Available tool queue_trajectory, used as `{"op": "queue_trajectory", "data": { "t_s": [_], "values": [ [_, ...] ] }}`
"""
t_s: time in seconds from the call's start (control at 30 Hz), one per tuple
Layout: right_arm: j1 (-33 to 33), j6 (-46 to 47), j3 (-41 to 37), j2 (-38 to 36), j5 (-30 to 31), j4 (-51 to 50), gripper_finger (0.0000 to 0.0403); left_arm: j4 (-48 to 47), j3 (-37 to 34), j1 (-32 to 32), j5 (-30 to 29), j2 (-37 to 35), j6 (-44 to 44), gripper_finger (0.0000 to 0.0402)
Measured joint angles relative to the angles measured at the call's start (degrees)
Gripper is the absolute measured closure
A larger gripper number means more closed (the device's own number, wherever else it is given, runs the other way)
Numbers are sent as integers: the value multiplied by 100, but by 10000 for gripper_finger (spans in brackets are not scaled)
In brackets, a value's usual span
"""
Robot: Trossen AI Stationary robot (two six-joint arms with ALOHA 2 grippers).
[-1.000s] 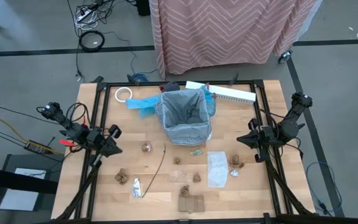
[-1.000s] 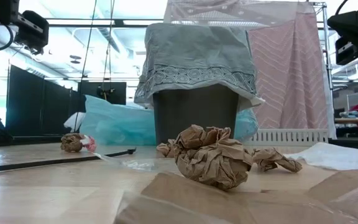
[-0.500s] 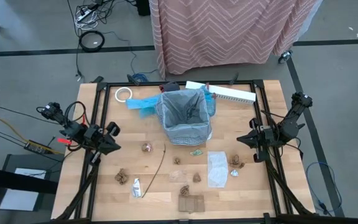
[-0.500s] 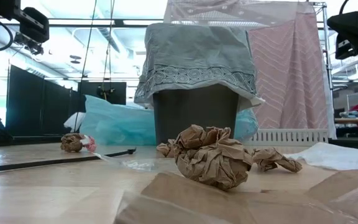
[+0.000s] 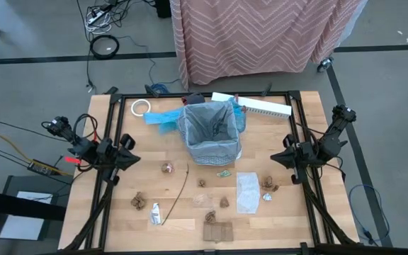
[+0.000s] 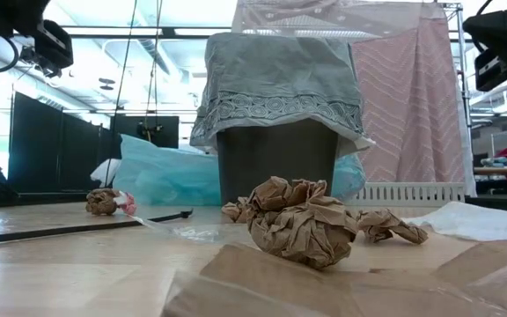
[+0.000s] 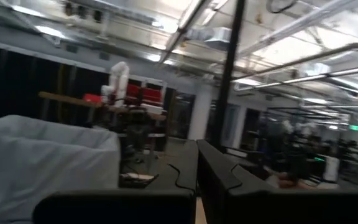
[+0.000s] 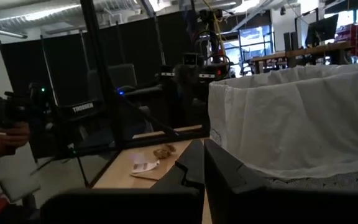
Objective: Place trash/remove bag and relplace
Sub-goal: Put the brown napkin inside the black trash bin
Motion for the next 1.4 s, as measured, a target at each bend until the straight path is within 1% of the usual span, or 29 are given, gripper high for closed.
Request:
{"op": "queue_trajectory", "data": {
  "t_s": [0.13,0.2,0.3,0.4,0.5,0.6,0.67,0.73,0.87,0.97,1.03,1.07,1.1,1.2,1.23,1.3,1.4],
  "values": [
    [-39,-48,0,0,26,358,398,116,0,-2,-277,-1,45,387],
    [-74,-296,5,0,19,828,398,181,0,-2,-507,0,392,387],
    [-96,-1423,253,2,-151,1222,397,281,15,-1,-925,-5,917,387],
    [-94,-2377,797,166,-197,1153,388,260,75,0,-1120,3,1090,387],
    [-94,-2691,1502,709,397,446,366,275,122,0,-1228,-4,1331,387],
    [-85,-2405,2350,1569,1242,-572,327,247,142,0,-1475,0,1476,387],
    [-85,-1971,2858,2214,1618,-1225,293,256,155,0,-1640,-2,1533,386],
    [-85,-1417,3293,2819,1822,-1747,258,186,155,0,-1732,-1,1608,384],
    [-83,32,4073,3823,1827,-2878,197,87,155,-2,-1872,0,1626,375],
    [-86,1581,4496,4430,1755,-4286,172,-115,155,-2,-1889,0,1604,367],
    [-146,3042,4704,4801,1340,-5338,167,-291,155,0,-1895,0,1475,362],
    [-191,3822,4779,4966,1021,-5830,168,-374,156,0,-1894,0,1390,359],
    [-231,4525,4836,5123,628,-6285,170,-454,158,-2,-1895,0,1319,357],
    [-324,6332,4889,5540,-877,-7336,182,-627,160,0,-1895,0,1144,352],
    [-334,6796,4872,5688,-1271,-7602,187,-627,161,-1,-1894,0,1114,351],
    [-333,7450,4817,5968,-1713,-7904,196,-636,164,0,-1891,0,1100,349],
    [-281,7650,4686,6391,-1995,-7858,206,-701,164,0,-1855,0,1001,348]
  ]
}}
